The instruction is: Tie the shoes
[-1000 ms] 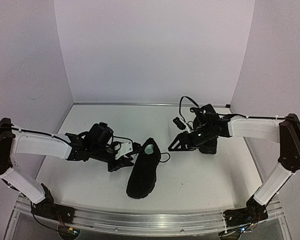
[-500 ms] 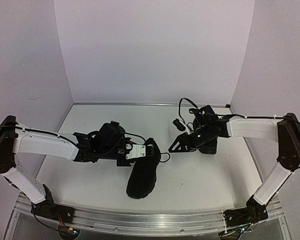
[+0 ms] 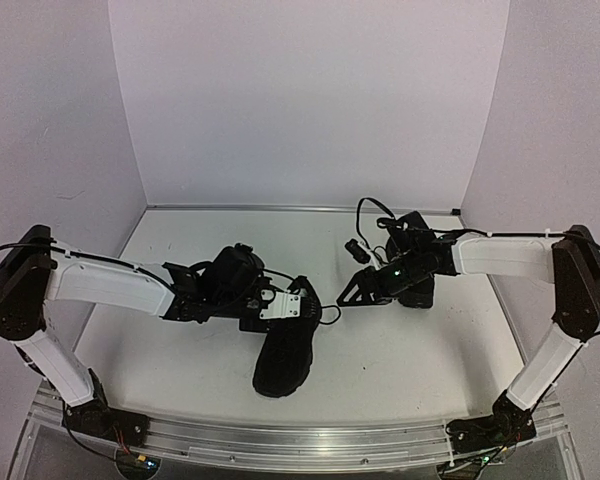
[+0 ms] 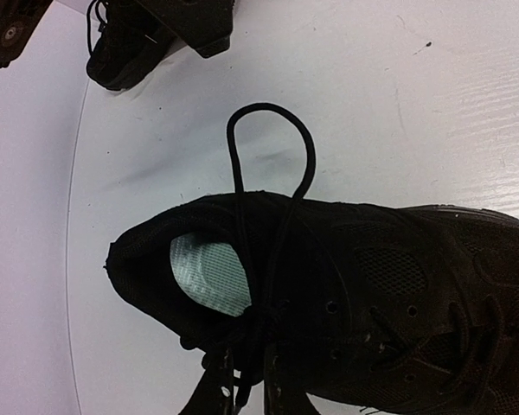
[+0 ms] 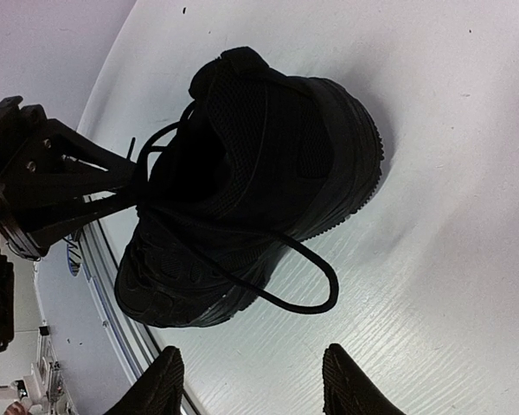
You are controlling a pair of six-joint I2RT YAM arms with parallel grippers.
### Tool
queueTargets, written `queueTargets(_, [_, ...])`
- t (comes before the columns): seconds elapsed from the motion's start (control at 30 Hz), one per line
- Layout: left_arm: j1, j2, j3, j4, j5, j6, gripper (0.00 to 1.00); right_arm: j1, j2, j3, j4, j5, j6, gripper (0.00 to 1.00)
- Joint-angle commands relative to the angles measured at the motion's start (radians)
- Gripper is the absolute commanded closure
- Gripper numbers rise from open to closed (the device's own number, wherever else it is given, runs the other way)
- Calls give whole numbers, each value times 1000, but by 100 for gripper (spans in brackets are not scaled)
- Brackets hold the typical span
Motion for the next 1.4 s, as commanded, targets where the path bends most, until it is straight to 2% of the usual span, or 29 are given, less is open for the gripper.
queueTargets(0.0, [-3,19,60,-28,-20,12,88,-1,9,-3,4,10,-15,48])
queueTargets(0.27, [-2,45,74,-56,-22,8,87,-1,19,-3,5,11,-17,48])
queueTargets(0.4, [-2,33,81,-70,-17,3,98,-1,20,-1,4,24,-17,49])
queueTargets(0.47, [-3,8,74,-67,-15,-8,100,0,24,3,4,24,-20,49])
queueTargets(0.73, [-3,-97,38,-102,-21,-51,100,3,97,60,6,12,-43,51])
queueTargets(1.07, [-2,-139,11,-149,-68,-96,100,69,204,193,-1,29,-59,48])
queueTargets(1.37, [-1,-266,-63,-135,-122,-174,100,108,273,272,-43,60,-95,54])
